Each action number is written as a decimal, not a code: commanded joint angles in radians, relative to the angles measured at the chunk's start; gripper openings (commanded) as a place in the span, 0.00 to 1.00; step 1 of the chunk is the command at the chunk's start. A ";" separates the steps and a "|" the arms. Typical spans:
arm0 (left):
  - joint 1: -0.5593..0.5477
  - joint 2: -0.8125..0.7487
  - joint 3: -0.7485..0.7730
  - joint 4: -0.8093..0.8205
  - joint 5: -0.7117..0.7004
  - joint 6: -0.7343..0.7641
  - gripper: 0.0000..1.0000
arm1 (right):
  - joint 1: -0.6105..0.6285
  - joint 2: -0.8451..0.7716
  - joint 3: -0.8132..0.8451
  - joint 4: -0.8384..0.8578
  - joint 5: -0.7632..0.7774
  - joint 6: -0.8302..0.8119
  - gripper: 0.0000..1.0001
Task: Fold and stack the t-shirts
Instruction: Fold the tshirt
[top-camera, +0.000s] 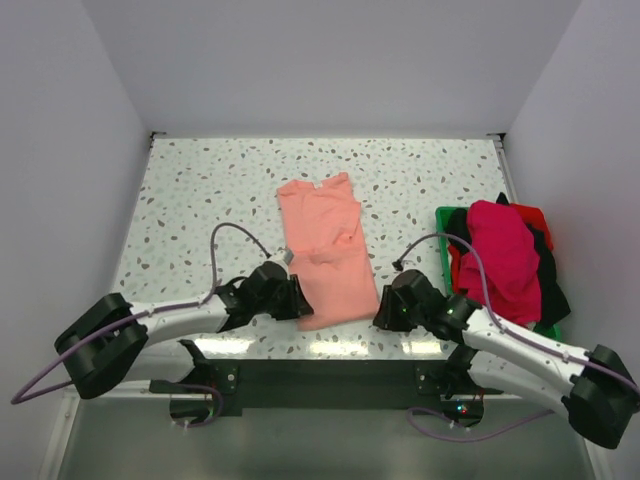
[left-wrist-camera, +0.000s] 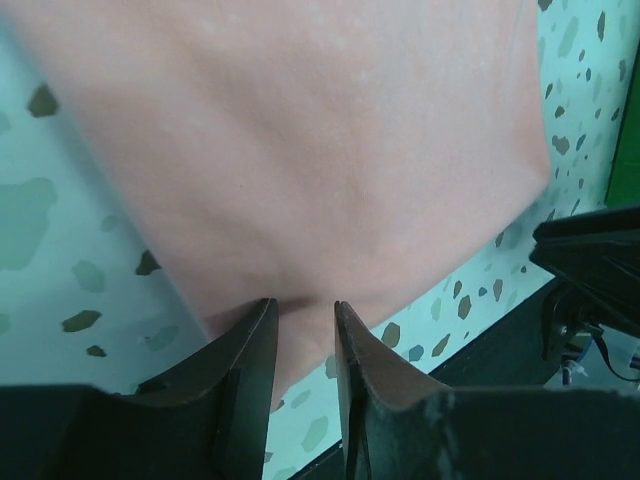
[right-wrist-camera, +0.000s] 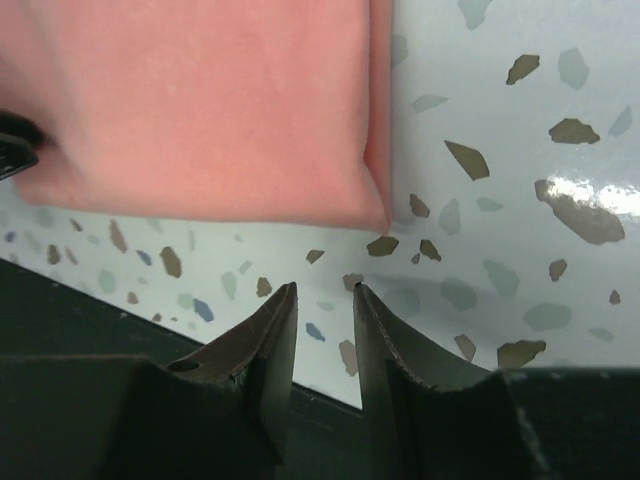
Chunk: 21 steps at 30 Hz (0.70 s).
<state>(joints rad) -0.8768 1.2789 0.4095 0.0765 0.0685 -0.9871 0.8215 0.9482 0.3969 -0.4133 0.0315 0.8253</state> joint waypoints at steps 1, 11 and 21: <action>0.044 -0.093 0.032 -0.072 0.005 0.056 0.34 | 0.005 -0.164 0.020 -0.090 0.024 0.046 0.34; 0.045 -0.305 -0.033 -0.213 -0.036 -0.042 0.39 | 0.005 -0.003 0.158 -0.003 0.088 0.005 0.38; -0.001 -0.250 -0.138 -0.121 0.008 -0.096 0.41 | 0.004 0.103 0.054 0.058 0.130 -0.008 0.35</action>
<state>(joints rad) -0.8719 1.0340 0.3027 -0.1074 0.0574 -1.0428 0.8238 1.0908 0.4839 -0.3756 0.1162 0.8219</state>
